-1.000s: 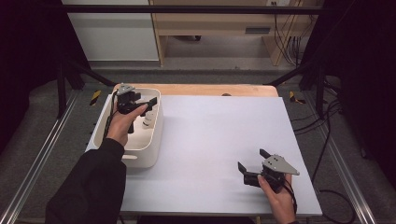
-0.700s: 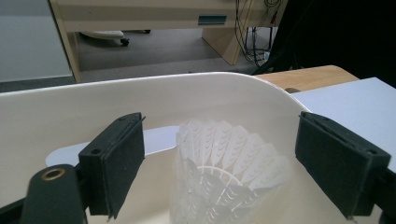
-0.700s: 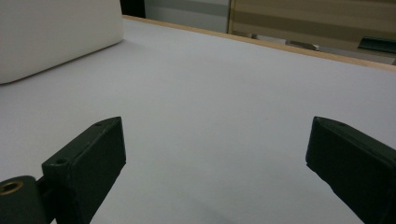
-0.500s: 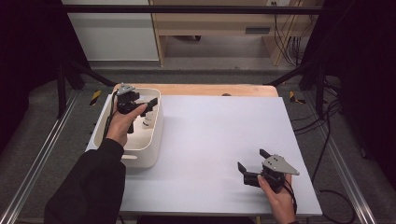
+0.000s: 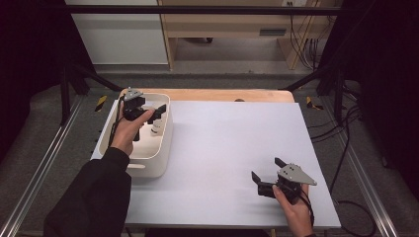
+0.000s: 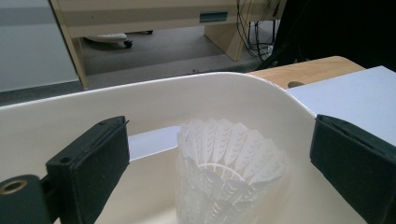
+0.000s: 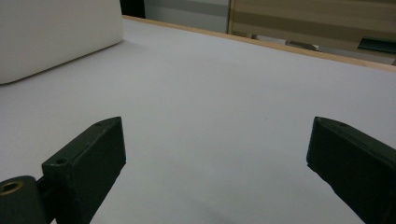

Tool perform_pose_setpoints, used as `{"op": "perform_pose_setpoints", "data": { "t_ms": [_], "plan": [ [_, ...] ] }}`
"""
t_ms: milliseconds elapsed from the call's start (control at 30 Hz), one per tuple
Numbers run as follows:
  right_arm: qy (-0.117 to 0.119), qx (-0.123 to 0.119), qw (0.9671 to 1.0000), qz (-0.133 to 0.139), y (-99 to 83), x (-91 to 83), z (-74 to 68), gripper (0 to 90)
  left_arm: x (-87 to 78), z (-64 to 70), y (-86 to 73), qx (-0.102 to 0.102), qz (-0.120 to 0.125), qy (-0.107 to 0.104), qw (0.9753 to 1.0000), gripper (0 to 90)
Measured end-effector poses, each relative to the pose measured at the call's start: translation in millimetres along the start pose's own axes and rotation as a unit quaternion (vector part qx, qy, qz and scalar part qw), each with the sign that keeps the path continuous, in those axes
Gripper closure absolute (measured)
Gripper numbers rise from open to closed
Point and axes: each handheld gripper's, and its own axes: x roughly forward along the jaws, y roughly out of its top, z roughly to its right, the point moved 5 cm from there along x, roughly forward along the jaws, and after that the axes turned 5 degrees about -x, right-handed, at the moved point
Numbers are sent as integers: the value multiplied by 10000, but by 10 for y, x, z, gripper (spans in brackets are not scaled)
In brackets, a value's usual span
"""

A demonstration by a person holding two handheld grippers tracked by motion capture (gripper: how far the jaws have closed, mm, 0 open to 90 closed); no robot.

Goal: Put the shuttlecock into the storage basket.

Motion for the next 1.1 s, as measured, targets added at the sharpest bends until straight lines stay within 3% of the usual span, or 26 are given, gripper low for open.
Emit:
{"op": "perform_pose_setpoints", "data": {
  "t_ms": [400,733,1100],
  "plan": [
    [9,-2,10000,8,2,-1,-3,46,-28,17,7,148,-28,-21,9999,45],
    [11,-29,10000,4,3,8,-12,38,-80,16,18,89,74,-84,9999,49],
    [44,-90,9999,-8,-11,0,-24,33,-192,44,103,55,449,-159,9989,50]
  ]
}}
